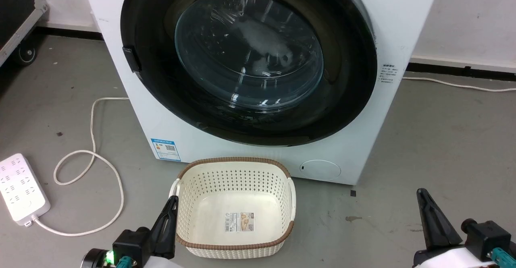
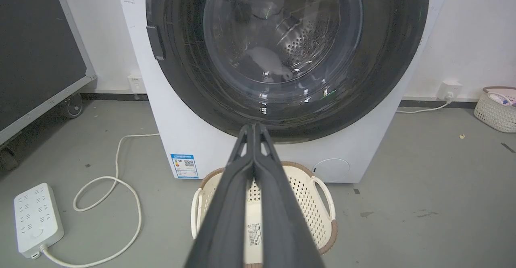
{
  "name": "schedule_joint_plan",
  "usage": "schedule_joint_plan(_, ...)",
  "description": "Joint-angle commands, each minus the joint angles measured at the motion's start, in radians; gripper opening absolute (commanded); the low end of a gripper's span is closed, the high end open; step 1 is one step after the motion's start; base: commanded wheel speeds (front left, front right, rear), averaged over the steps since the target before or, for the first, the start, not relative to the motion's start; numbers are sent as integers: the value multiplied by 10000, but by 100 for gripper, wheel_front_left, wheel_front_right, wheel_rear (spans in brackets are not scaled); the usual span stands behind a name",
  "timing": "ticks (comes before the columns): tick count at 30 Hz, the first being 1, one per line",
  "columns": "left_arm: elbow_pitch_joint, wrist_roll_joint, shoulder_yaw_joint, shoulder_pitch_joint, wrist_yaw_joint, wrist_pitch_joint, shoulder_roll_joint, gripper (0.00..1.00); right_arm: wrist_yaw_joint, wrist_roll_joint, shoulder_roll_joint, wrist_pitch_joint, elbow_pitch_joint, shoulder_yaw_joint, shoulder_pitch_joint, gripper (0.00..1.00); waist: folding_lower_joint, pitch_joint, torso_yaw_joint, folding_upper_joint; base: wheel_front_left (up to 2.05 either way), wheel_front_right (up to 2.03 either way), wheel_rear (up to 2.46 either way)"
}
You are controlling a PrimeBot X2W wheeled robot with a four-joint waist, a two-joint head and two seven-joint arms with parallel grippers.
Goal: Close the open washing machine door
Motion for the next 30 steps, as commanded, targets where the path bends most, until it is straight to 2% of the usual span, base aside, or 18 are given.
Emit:
schedule_joint_plan(1, -61, 83, 48, -71, 80, 64, -17, 0, -1, -62, 8, 79, -96, 38, -62, 0, 0, -1, -11, 0, 0, 0, 0)
schedule_joint_plan(30, -374, 307, 226, -163, 295, 636, -100, 0, -3, -262, 18, 653, -410, 266, -146, 0, 0, -16, -200, 0, 0, 0, 0)
